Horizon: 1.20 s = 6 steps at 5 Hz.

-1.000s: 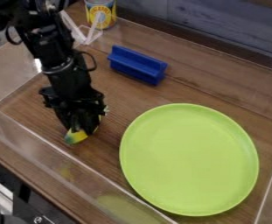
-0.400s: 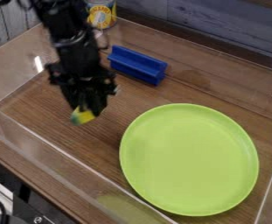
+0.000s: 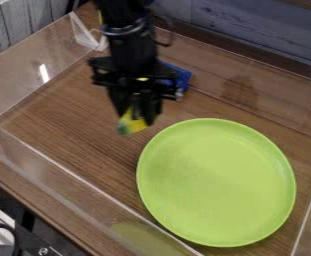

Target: Put the banana in the green plate

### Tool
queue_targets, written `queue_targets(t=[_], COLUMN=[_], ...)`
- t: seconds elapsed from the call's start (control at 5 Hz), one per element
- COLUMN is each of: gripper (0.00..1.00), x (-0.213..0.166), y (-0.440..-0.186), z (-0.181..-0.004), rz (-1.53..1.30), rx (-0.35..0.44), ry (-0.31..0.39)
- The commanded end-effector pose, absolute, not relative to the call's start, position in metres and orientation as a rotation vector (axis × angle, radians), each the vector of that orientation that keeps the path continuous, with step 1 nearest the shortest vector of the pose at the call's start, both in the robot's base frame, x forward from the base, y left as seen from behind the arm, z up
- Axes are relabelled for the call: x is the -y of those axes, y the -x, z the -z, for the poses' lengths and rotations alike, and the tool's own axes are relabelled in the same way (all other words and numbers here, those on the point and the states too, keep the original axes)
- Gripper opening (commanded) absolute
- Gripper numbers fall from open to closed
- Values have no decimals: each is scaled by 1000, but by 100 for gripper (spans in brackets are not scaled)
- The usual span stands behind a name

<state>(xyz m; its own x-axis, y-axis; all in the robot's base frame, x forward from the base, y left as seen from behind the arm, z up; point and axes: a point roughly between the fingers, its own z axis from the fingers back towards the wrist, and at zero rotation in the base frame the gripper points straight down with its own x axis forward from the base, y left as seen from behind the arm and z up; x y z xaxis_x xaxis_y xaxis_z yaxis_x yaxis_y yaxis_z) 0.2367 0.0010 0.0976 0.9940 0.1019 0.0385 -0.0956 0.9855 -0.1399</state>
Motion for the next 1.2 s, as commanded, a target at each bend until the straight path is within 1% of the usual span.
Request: queue_targets(t=[0.0,0.4,0.8,1.0], gripper=[0,0,0,0], x=[20,31,46,47], y=[-250,-251,-246,-244], z=[-114,-117,-118,-120], rz=[-86,-60,-10,5], rx=[114,118,123,130], ry=[145,138,128,122])
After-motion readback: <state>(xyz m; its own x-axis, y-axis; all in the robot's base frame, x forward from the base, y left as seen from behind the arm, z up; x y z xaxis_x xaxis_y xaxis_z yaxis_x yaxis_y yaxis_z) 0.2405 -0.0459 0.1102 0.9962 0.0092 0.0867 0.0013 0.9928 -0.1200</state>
